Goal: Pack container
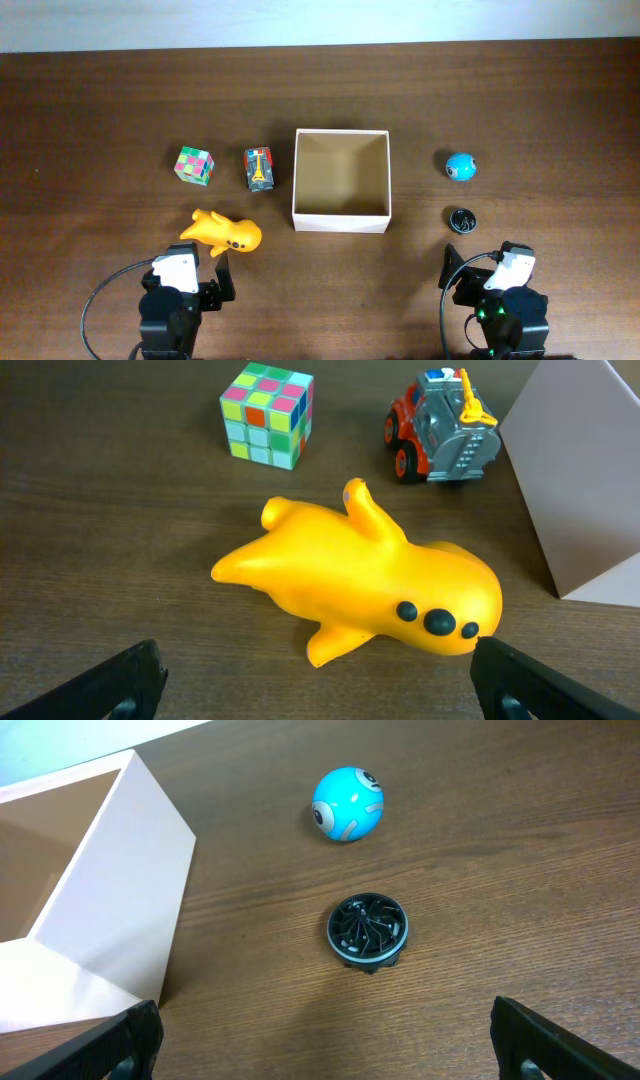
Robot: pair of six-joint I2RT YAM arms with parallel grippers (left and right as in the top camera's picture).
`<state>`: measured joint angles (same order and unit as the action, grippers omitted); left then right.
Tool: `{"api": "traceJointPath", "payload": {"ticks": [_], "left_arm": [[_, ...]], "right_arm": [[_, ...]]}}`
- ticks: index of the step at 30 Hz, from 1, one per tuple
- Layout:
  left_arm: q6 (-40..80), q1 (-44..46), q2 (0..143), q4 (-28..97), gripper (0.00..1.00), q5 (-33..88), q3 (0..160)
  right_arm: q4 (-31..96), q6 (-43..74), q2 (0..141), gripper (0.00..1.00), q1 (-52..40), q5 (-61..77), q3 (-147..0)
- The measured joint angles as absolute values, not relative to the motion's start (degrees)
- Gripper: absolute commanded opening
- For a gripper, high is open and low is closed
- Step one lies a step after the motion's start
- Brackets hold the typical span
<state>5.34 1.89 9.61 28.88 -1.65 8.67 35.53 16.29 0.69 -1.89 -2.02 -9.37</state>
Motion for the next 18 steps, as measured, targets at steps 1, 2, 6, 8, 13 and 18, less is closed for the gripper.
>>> {"api": "traceJointPath", "payload": {"ticks": [1, 2, 6, 8, 13, 18], "left_arm": [[5.4, 1.9, 9.6, 28.7, 0.99, -1.3, 8.7], [5.3, 1.9, 9.6, 27.8, 0.99, -0.3, 8.7], [5.3, 1.9, 9.6, 24.1, 0.99, 3.5, 9.0], [5.4, 1.9, 9.9, 24.3, 0.99, 3.0, 10.3], [5.3, 1.9, 17.0, 24.5, 0.99, 0.0, 20.4], [5.4, 1.9, 34.4, 31.2, 0.99, -1.1, 38.0]], "right_arm": [[35.5, 16.4, 0.7, 0.99, -1.9, -2.0, -9.4], [35.3, 16.6, 0.7, 0.99, -1.9, -2.0, -9.4], [31.9, 18.3, 0.7, 0.99, -1.9, -0.4, -9.3], [31.3, 18.3, 0.8, 0.99, -1.9, 0.7, -9.6], [32.9, 17.8, 5.4, 0.99, -1.9, 1.5, -15.7], [40.4, 17.5, 20.9, 0.99, -1.9, 0.9, -32.2]]}}
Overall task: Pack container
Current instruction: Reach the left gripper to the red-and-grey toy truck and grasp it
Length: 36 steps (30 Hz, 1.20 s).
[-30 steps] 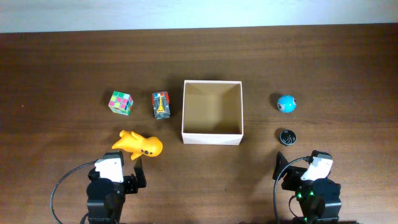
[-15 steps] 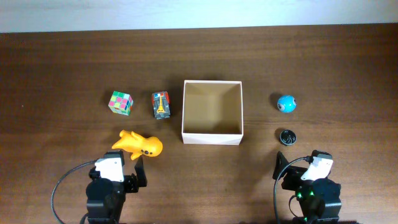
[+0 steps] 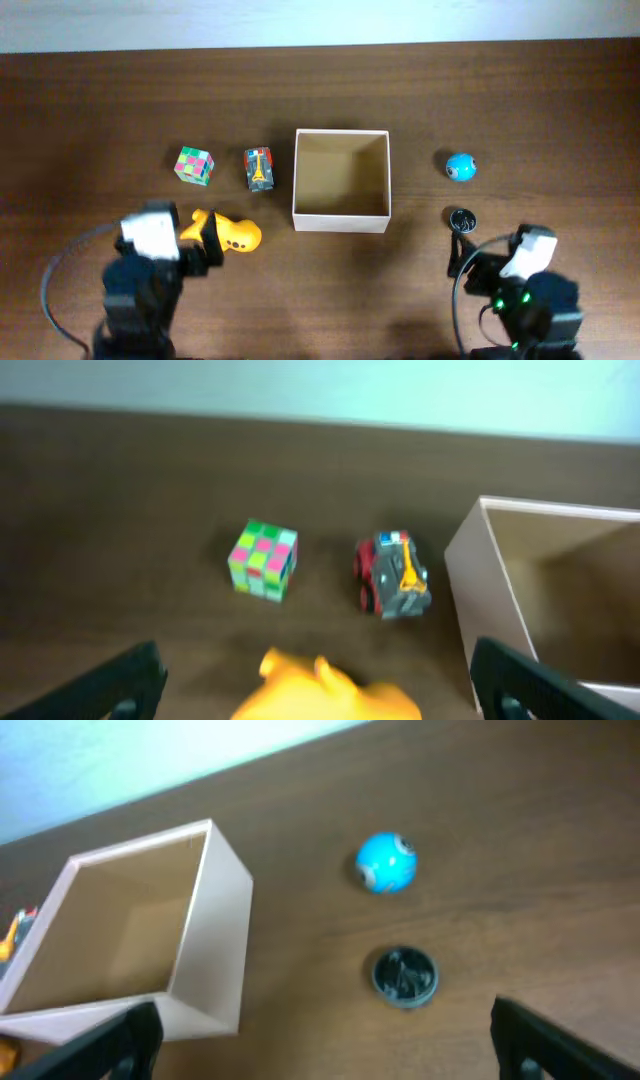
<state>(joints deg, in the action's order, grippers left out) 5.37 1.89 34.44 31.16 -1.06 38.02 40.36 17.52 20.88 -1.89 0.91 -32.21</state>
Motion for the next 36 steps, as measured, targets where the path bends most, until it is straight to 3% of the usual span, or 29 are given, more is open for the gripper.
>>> {"api": "traceJointPath", "payload": {"ticks": [7, 13, 19, 25, 36], "left_arm": [[5.3, 1.9, 66.4, 48.4, 0.99, 0.7, 68.0], [5.3, 1.8, 84.3, 50.9, 0.99, 6.9, 84.9], [5.3, 3.3, 94.0, 51.2, 0.99, 9.5, 88.9], [5.4, 8.9, 101.5, 52.0, 0.99, 8.8, 88.9], [14.8, 12.7, 111.9, 56.3, 1.00, 2.5, 88.9]], "right_arm": [[43.3, 15.1, 45.8, 0.99, -0.9, -1.6, -55.0], [45.6, 14.5, 62.3, 0.99, 8.7, 6.3, -68.0], [53.8, 14.5, 76.6, 0.99, 21.3, 20.3, -71.4], [57.8, 12.9, 84.1, 0.99, 27.6, 28.6, -71.4], [62.6, 10.0, 84.2, 0.99, 28.1, 14.0, -73.3]]}}
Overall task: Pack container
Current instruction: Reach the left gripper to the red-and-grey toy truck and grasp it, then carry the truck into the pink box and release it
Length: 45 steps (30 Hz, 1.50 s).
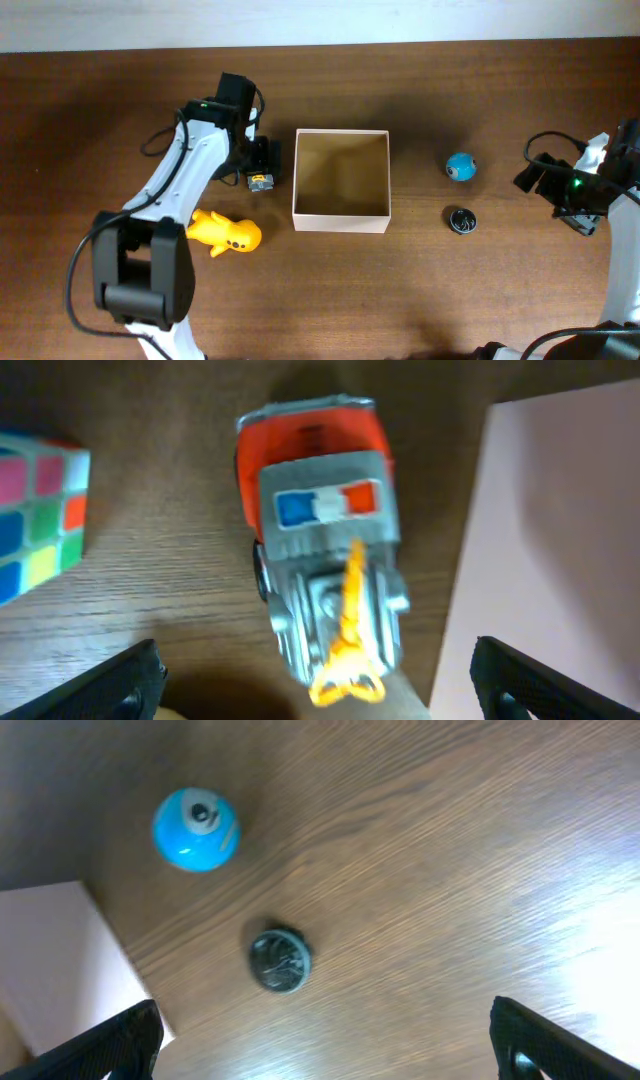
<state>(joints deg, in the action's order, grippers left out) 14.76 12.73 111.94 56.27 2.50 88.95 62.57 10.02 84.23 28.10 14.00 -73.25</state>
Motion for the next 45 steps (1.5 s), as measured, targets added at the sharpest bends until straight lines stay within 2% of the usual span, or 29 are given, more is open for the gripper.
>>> {"api": "traceJointPath", "payload": {"ticks": [3, 6, 9, 17, 25, 33, 38, 45], "left_arm": [[16.6, 12.7, 114.2, 55.0, 0.92, 2.0, 88.9], [18.4, 12.7, 116.8, 53.8, 0.91, 1.9, 88.9], [19.9, 12.7, 119.2, 52.2, 0.72, 1.9, 88.9], [21.7, 12.7, 121.4, 50.8, 0.54, 2.0, 89.3], [21.1, 12.8, 121.6, 57.2, 0.54, 2.1, 94.3], [19.0, 15.3, 121.6, 71.0, 0.54, 1.9, 113.4], [19.1, 21.4, 120.5, 76.0, 0.53, 1.9, 123.2], [21.8, 33.9, 119.2, 72.0, 0.54, 2.0, 122.7]], "right_arm": [[61.1, 7.9, 84.2, 0.99, 28.1, 13.3, -73.4], [60.9, 5.3, 84.2, 0.99, 28.1, 16.0, -74.6], [60.9, 3.8, 84.2, 0.99, 28.1, 18.8, -77.3], [60.8, 2.6, 82.5, 0.99, 28.1, 21.1, -81.6], [60.9, 2.5, 81.7, 0.99, 28.1, 21.4, -81.8], [60.8, 2.5, 81.7, 0.99, 28.1, 21.8, -81.8], [60.9, 2.5, 81.7, 0.99, 28.1, 22.0, -81.9], [61.2, 2.6, 81.7, 0.99, 28.1, 22.2, -81.9]]}}
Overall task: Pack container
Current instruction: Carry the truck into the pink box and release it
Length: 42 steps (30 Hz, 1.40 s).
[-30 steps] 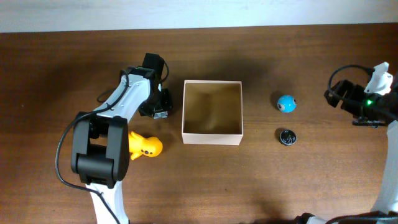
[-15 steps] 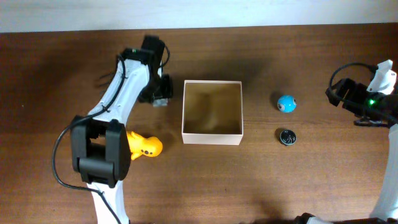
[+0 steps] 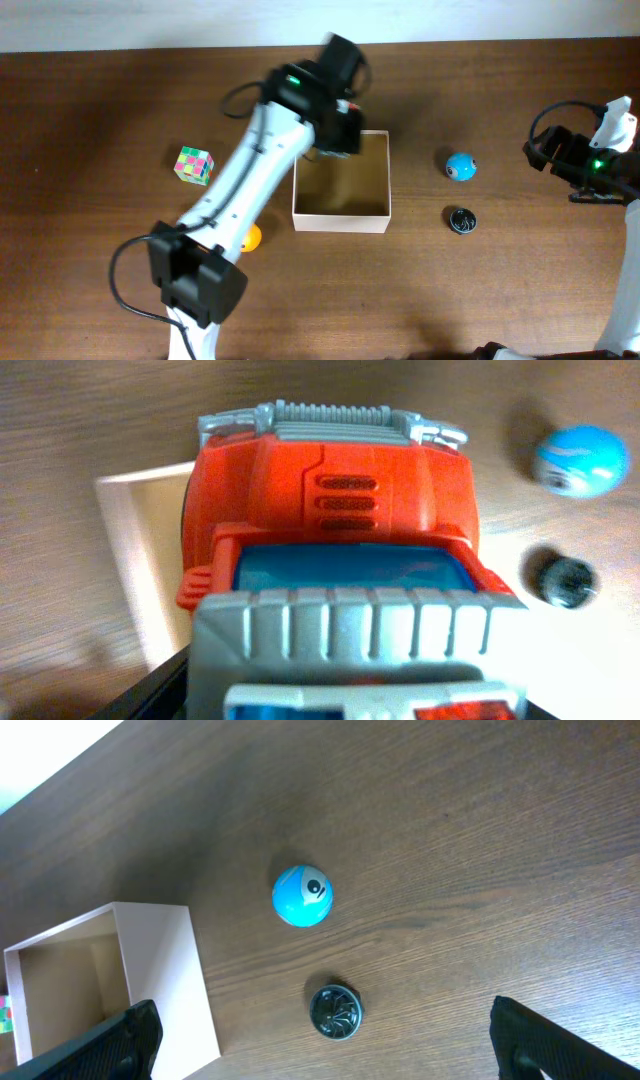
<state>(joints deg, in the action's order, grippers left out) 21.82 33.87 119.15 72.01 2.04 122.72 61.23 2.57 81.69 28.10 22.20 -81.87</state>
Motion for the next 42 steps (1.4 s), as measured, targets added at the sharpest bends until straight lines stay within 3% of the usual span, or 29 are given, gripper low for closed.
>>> {"api": "traceJointPath", "payload": {"ticks": [5, 17, 20, 26, 42], "left_arm": [[24.7, 39.2, 121.0, 70.2, 0.53, 2.1, 119.3], [30.2, 40.4, 131.7, 65.2, 0.54, 2.0, 118.0], [31.4, 40.4, 132.9, 63.9, 0.73, 2.1, 118.0], [32.8, 40.4, 133.4, 63.2, 0.92, 2.1, 118.1], [25.8, 34.3, 130.9, 90.6, 0.99, -1.9, 139.2]], "right_arm": [[62.0, 2.5, 81.7, 0.99, 28.1, 22.5, -81.9], [64.0, 2.5, 81.7, 0.99, 28.1, 22.6, -81.9], [64.2, 2.5, 81.7, 0.99, 28.1, 22.6, -81.9], [64.3, 2.5, 81.7, 0.99, 28.1, 22.6, -81.9], [64.5, 2.5, 81.7, 0.99, 28.1, 22.7, -81.9]]}}
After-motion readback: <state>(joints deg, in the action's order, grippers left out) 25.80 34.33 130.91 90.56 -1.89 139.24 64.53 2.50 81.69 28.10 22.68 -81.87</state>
